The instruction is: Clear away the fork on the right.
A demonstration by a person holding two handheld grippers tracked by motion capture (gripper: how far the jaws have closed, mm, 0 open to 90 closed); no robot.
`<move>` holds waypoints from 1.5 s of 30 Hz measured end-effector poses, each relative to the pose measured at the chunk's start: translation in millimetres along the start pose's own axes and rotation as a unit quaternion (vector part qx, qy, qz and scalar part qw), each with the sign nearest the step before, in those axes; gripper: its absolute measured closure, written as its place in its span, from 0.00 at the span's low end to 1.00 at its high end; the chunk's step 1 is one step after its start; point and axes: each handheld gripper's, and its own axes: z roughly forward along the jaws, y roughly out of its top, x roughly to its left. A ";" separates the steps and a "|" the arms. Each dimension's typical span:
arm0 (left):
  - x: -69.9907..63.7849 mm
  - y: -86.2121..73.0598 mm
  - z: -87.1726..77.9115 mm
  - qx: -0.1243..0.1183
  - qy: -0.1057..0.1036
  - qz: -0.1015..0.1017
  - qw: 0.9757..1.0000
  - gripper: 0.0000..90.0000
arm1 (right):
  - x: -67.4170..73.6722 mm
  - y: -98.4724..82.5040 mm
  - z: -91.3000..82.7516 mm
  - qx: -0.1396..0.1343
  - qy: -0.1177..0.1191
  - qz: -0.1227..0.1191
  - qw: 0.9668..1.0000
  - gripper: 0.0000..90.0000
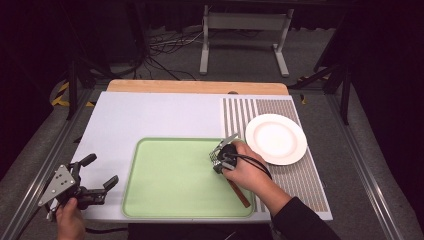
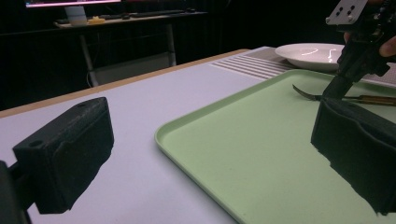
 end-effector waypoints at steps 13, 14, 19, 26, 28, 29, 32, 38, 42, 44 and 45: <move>0.1 0.3 -0.3 0.002 0.000 0.002 1.000 0.00 | -11.1 -4.6 -5.1 0.004 -0.020 0.012 1.000 1.00; 0.1 0.3 -0.3 0.002 0.000 0.002 1.000 0.00 | -11.1 -4.6 -5.1 0.004 -0.020 0.012 1.000 1.00; 0.2 0.3 -0.2 0.002 -0.001 0.003 1.000 0.00 | -17.0 -7.9 -7.9 0.005 -0.025 0.019 0.999 1.00; 0.0 0.3 -0.2 0.002 0.000 0.002 1.000 0.00 | -21.6 -10.7 -10.4 0.007 -0.033 0.027 0.999 1.00; 0.0 0.3 -0.3 0.002 0.000 0.002 1.000 0.00 | -22.7 -11.3 -11.1 0.008 -0.036 0.027 0.999 1.00; 0.0 0.3 -0.3 0.002 0.000 0.002 1.000 0.00 | -23.6 -11.9 -11.7 0.009 -0.039 0.028 0.999 1.00; 0.0 0.3 -0.3 0.002 0.000 0.002 1.000 0.00 | -25.7 -13.4 -12.9 0.009 -0.041 0.033 0.999 1.00; -0.1 0.3 -0.3 0.002 0.000 0.002 1.000 0.00 | -29.1 -15.2 -14.7 0.011 -0.046 0.036 0.998 1.00; -0.1 0.3 -0.1 0.003 -0.001 0.003 1.000 0.00 | -31.9 -17.0 -16.2 0.011 -0.052 0.044 0.998 1.00; 0.0 0.3 -0.2 0.003 -0.001 0.002 1.000 0.00 | -32.7 -17.4 -16.7 0.012 -0.053 0.044 0.998 1.00; -0.1 0.3 -0.3 0.002 0.000 0.002 1.000 0.00 | -33.7 -18.1 -17.5 0.013 -0.056 0.047 0.997 1.00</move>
